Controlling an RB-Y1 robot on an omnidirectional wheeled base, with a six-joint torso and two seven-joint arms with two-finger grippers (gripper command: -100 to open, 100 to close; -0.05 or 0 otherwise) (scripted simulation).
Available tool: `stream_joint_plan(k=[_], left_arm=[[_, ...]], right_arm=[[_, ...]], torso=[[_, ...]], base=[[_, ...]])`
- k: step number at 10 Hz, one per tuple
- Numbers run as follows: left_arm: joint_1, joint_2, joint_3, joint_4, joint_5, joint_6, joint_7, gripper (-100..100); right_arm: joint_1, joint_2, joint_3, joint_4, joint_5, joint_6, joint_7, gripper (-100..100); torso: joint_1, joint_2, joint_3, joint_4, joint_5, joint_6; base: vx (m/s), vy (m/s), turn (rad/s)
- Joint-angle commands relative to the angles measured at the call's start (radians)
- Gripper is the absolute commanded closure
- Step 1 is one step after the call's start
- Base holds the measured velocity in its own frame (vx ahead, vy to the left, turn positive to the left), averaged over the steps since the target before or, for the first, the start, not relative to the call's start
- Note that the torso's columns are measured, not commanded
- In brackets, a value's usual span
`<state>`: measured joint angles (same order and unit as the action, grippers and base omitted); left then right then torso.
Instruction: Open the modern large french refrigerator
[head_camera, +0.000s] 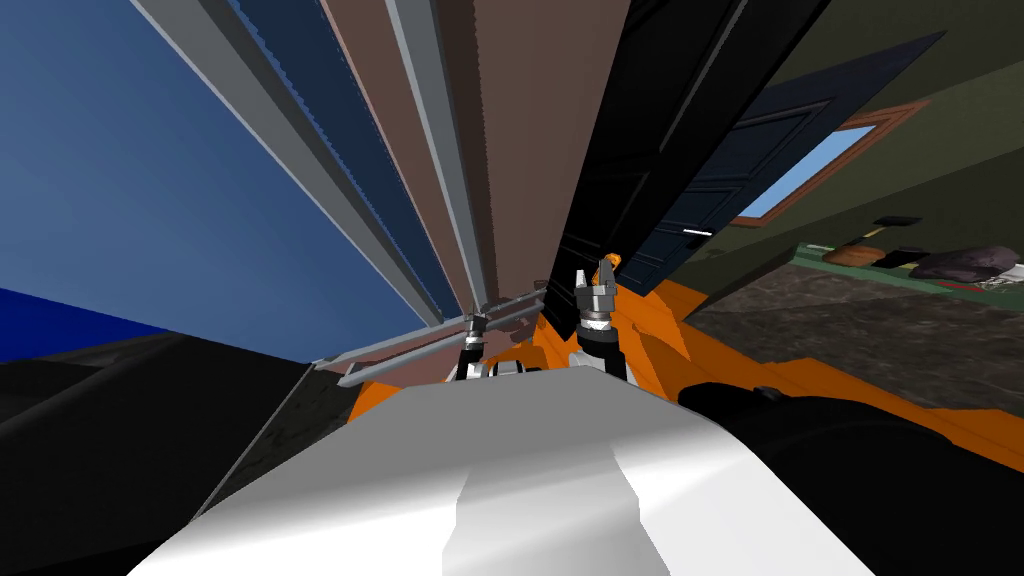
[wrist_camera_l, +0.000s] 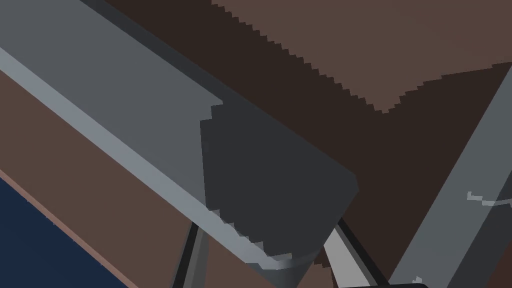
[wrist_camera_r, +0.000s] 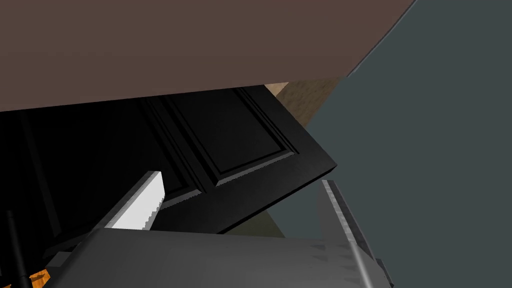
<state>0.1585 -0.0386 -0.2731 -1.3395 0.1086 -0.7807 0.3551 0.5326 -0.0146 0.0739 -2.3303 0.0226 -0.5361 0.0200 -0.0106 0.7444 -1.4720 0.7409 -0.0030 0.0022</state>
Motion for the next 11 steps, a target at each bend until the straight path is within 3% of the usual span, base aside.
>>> stream_joint_plan(k=[1,7,8,9,11], left_arm=[[0.024,-0.003,0.021,-0.043,0.018,0.01,-0.024,100],[0.075,-0.008,0.091,-0.13,0.072,0.032,-0.084,100],[0.084,-0.001,0.086,-0.112,0.069,0.036,-0.073,100],[0.099,-0.001,0.1,-0.12,0.082,0.036,-0.083,100],[0.116,-0.003,0.122,-0.141,0.103,0.028,-0.101,100]], right_arm=[[0.0,0.0,0.0,0.0,0.0,0.0,0.0,0],[0.0,0.0,0.0,0.0,0.0,0.0,0.0,0],[0.0,0.0,0.0,0.0,0.0,0.0,0.0,0],[0.0,0.0,0.0,0.0,0.0,0.0,0.0,0],[0.0,0.0,0.0,0.0,0.0,0.0,0.0,0]], torso=[[0.0,-0.001,-0.001,0.001,0.0,0.003],[0.004,0.0,-0.001,0.005,-0.001,0.0],[0.005,0.001,-0.001,0.006,-0.001,0.0],[0.013,-0.004,-0.003,0.005,0.001,0.002],[0.007,-0.005,-0.004,0.002,0.0,-0.005]], base=[[-0.115,-0.281,0.188],[-0.104,-0.3,0.178],[-0.046,-0.136,0.063],[-0.025,-0.133,0.097],[-0.02,-0.267,0.196]])
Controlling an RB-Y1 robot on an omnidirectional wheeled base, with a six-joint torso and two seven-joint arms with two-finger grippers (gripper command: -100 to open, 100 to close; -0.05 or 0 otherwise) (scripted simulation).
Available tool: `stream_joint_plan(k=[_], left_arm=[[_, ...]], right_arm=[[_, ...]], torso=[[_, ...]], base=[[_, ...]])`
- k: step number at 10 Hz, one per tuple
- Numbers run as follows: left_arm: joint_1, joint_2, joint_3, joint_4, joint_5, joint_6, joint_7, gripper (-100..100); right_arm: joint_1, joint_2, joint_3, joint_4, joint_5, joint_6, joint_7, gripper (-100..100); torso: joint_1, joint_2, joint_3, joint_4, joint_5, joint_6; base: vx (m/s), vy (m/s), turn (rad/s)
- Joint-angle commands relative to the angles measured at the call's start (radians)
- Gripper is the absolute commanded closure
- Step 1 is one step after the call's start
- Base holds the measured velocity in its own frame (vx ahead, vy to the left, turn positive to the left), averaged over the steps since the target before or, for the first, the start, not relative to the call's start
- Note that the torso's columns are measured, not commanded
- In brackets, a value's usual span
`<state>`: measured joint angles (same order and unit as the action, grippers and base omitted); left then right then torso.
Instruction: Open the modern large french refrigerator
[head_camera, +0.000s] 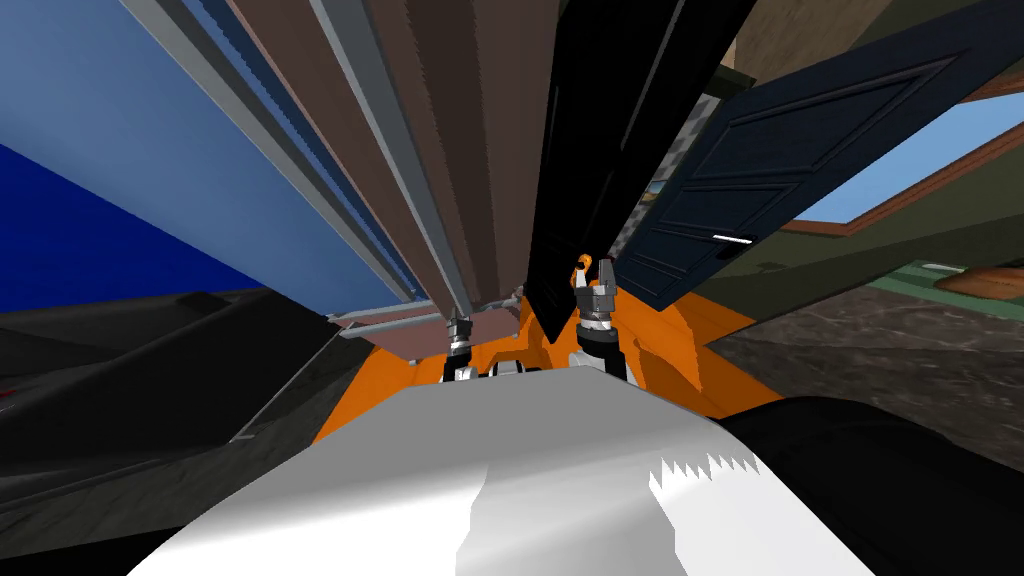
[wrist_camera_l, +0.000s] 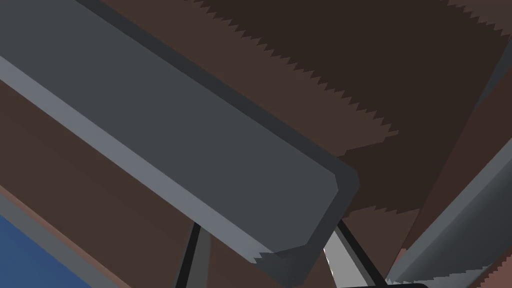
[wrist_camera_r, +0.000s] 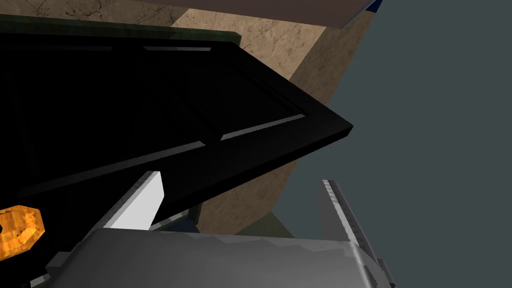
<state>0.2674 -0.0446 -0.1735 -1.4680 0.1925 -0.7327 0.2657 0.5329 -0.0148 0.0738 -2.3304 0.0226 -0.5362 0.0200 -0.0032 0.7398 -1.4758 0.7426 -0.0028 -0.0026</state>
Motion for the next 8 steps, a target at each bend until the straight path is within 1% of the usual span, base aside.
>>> stream_joint_plan(k=[1,2,4,5,6,8], left_arm=[[0.007,0.003,0.022,-0.013,0.019,-0.02,-0.011,100],[0.015,0.003,0.033,-0.024,0.03,-0.024,-0.02,100],[0.032,0.001,0.055,-0.046,0.051,-0.032,-0.037,100],[0.032,0.001,0.055,-0.046,0.051,-0.032,-0.037,100],[0.04,0.0,0.066,-0.056,0.061,-0.036,-0.046,100],[0.057,-0.001,0.088,-0.078,0.083,-0.044,-0.064,100]], right_arm=[[0.0,0.0,0.0,0.0,0.0,0.0,0.0,0],[0.0,0.0,0.0,0.0,0.0,0.0,0.0,0],[0.0,0.0,0.0,0.0,0.0,0.0,0.0,0],[0.0,0.0,0.0,0.0,0.0,0.0,0.0,0],[0.0,0.0,0.0,0.0,0.0,0.0,0.0,0],[0.0,0.0,0.0,0.0,0.0,0.0,0.0,0]], torso=[[-0.003,0.003,0.002,-0.001,0.0,0.002],[-0.002,0.001,0.001,0.0,0.001,0.007],[-0.003,0.0,0.0,0.001,-0.001,0.005],[-0.006,0.001,0.001,0.001,-0.002,0.006],[-0.005,0.001,0.001,0.002,-0.002,0.009],[-0.007,0.004,0.002,0.003,-0.003,0.006]], base=[[-0.016,-0.238,0.084],[-0.036,-0.213,0.119],[-0.023,-0.278,0.161],[-0.033,-0.245,0.101],[-0.045,-0.214,0.091],[-0.08,-0.291,0.147]])
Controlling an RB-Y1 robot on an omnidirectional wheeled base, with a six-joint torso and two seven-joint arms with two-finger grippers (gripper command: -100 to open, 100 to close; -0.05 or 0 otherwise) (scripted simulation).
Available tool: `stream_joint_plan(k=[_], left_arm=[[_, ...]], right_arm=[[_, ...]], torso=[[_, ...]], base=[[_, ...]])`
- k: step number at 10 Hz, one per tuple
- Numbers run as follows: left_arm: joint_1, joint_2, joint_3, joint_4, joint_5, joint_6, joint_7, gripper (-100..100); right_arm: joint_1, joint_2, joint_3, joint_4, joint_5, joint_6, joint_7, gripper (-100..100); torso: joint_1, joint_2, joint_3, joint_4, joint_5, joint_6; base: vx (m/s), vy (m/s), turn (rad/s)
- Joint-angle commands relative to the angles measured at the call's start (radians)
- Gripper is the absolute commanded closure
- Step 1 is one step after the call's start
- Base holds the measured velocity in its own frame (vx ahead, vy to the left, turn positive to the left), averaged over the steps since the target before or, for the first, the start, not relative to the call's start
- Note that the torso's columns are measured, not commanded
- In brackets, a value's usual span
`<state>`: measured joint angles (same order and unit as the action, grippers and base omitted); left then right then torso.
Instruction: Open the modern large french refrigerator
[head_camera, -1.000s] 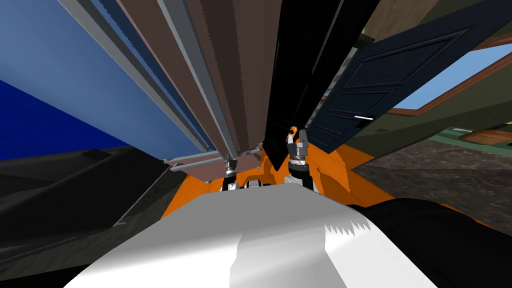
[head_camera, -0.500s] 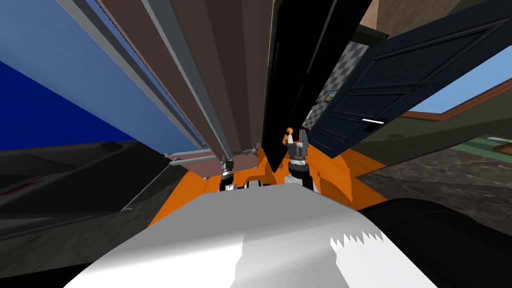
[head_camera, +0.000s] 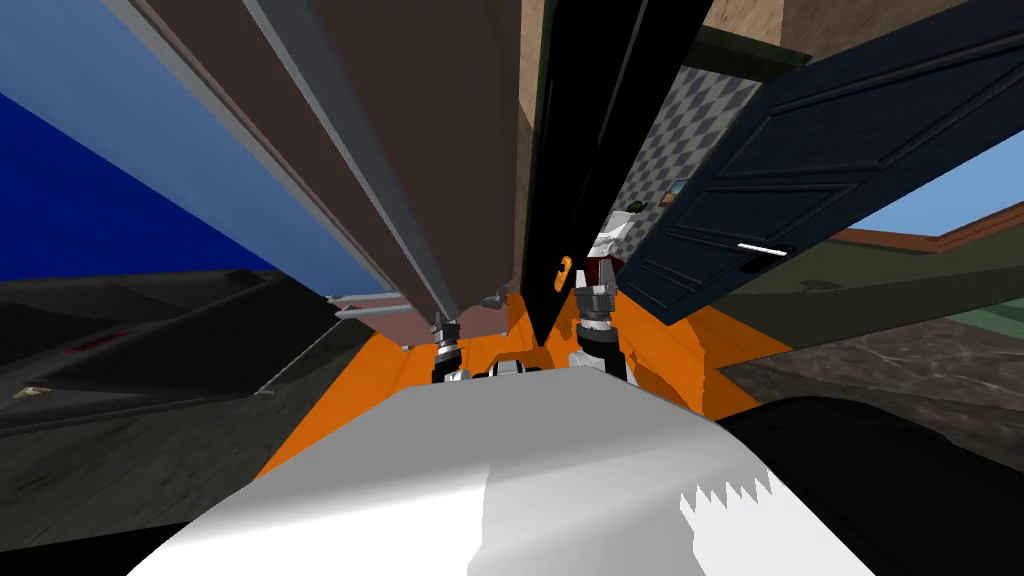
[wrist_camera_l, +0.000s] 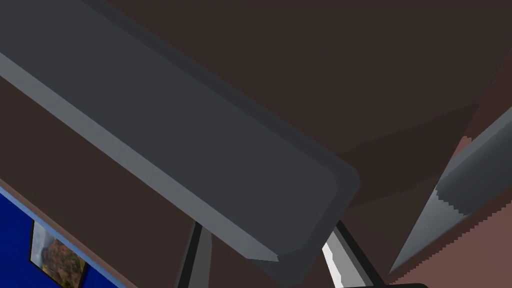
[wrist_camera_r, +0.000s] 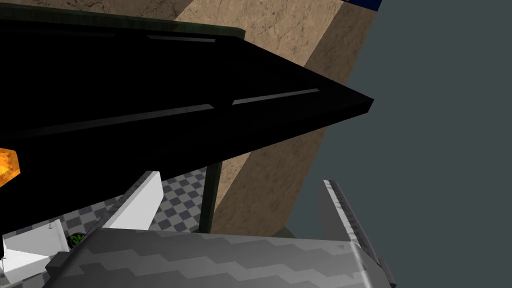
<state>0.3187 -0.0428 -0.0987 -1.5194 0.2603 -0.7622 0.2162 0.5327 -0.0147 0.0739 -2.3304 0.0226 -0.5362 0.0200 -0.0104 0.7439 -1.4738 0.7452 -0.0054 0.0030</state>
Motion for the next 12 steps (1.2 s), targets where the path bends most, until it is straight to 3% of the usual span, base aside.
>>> stream_joint_plan(k=[1,2,3,6,12], left_arm=[[0.014,-0.004,0.024,-0.038,0.026,-0.019,-0.023,100],[0.02,-0.005,0.015,-0.021,0.018,-0.005,-0.019,100],[0.038,-0.005,0.027,-0.027,0.034,-0.01,-0.029,100],[0.058,-0.005,0.049,-0.047,0.062,-0.026,-0.044,100],[0.109,-0.004,0.104,-0.097,0.131,-0.064,-0.082,100]], right_arm=[[0.0,0.0,0.0,0.0,0.0,0.0,0.0,0],[0.0,0.0,0.0,0.0,0.0,0.0,0.0,0],[0.0,0.0,0.0,0.0,0.0,0.0,0.0,0],[0.0,0.0,0.0,0.0,0.0,0.0,0.0,0],[0.0,0.0,0.0,0.0,0.0,0.0,0.0,0]], torso=[[0.002,0.004,0.002,0.001,0.0,-0.003],[0.003,0.003,0.002,0.002,-0.001,-0.004],[0.013,0.0,0.0,0.001,0.001,-0.001],[0.0,-0.002,-0.001,-0.001,-0.001,-0.001],[-0.003,-0.006,-0.004,0.002,-0.004,0.008]], base=[[-0.018,-0.309,0.158],[-0.004,-0.149,0.064],[0.016,-0.157,0.065],[0.034,-0.264,0.166],[0.036,-0.259,0.122]])
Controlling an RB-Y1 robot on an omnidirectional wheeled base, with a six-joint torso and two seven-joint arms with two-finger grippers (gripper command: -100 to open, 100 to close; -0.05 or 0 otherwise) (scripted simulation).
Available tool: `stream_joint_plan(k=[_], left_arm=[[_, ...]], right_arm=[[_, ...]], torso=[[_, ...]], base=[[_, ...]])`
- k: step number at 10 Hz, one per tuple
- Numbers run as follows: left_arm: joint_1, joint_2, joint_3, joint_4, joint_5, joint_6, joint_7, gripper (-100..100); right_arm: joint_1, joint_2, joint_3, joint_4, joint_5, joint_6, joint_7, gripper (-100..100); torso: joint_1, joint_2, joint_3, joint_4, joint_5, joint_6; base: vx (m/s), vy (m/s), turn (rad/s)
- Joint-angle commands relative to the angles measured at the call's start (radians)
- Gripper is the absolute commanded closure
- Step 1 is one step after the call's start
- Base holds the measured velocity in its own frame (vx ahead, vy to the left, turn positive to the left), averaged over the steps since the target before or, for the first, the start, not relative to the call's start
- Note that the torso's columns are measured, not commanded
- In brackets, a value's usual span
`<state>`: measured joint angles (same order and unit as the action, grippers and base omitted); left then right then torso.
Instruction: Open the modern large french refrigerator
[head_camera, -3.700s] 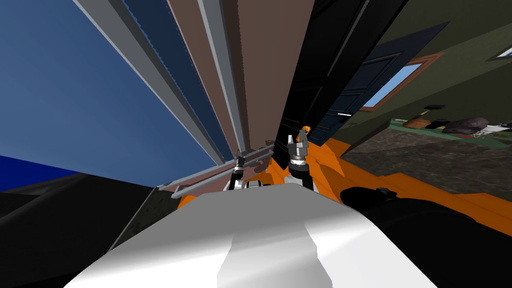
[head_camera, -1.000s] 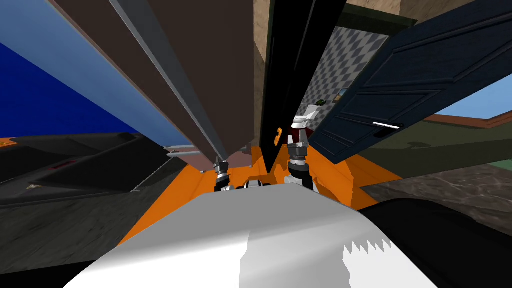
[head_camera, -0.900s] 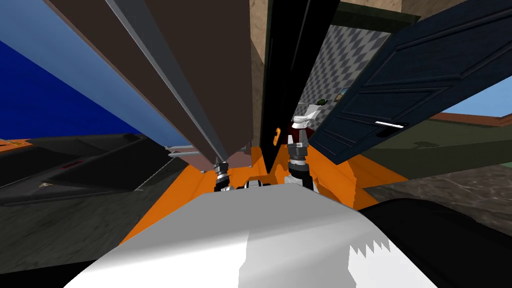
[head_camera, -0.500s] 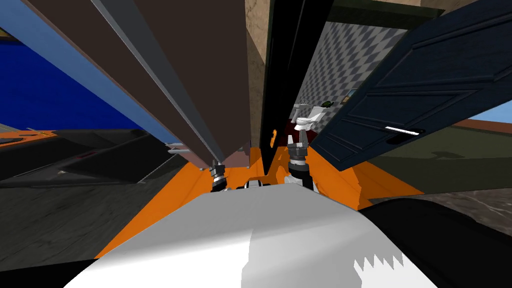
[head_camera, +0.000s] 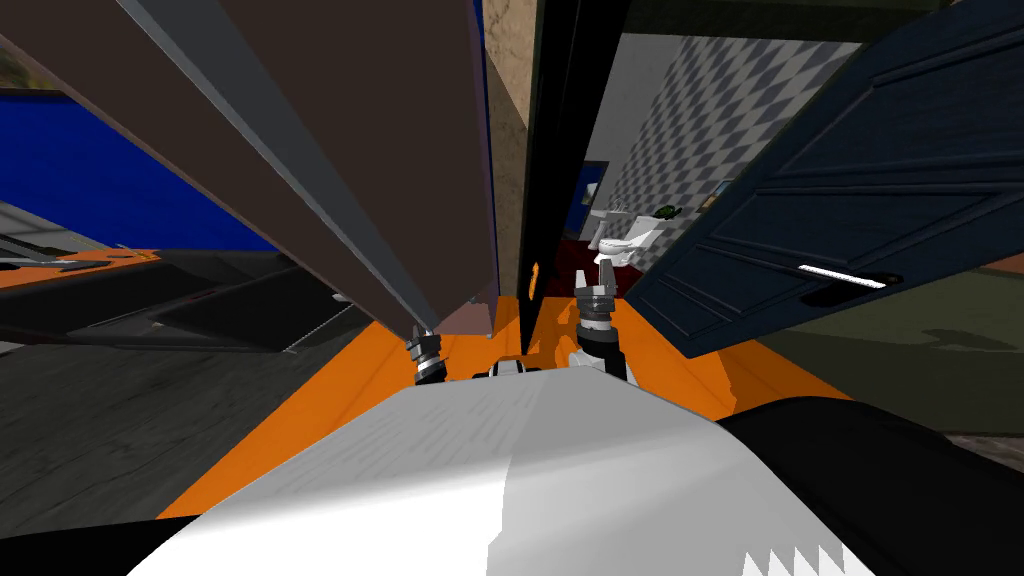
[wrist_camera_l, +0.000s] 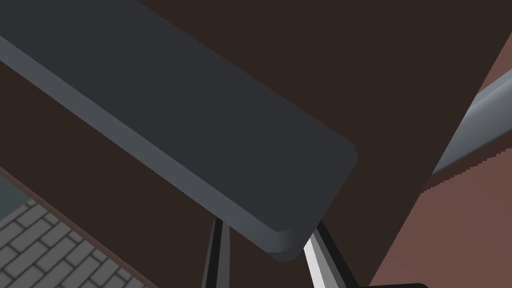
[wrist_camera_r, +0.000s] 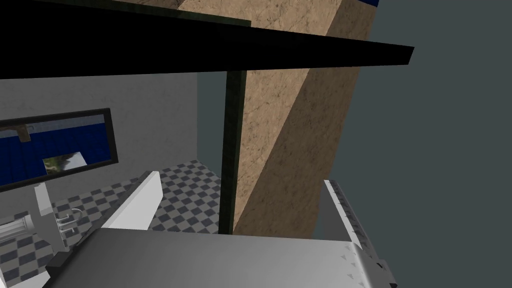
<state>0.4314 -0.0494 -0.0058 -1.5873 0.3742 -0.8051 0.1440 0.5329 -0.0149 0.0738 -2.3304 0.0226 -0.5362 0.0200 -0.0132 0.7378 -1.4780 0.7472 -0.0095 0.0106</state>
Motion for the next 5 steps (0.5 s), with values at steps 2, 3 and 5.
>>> stream_joint_plan(k=[2,3,5], left_arm=[[0.038,0.002,0.018,-0.073,0.039,0.024,-0.021,-100],[0.046,0.002,0.018,-0.097,0.045,0.042,-0.025,-100],[0.054,0.002,0.018,-0.122,0.052,0.06,-0.03,-100]], right_arm=[[0.0,0.0,0.0,0.0,0.0,0.0,0.0,0],[0.0,0.0,0.0,0.0,0.0,0.0,0.0,0],[0.0,-0.001,0.0,0.0,0.0,0.0,0.0,0]], torso=[[-0.006,0.004,0.002,0.001,-0.003,-0.005],[0.01,0.004,0.003,-0.003,0.004,-0.007],[0.023,0.004,0.001,-0.001,0.005,-0.011]], base=[[0.028,-0.243,0.117],[-0.002,0.002,-0.023],[-0.007,0.048,0.001]])
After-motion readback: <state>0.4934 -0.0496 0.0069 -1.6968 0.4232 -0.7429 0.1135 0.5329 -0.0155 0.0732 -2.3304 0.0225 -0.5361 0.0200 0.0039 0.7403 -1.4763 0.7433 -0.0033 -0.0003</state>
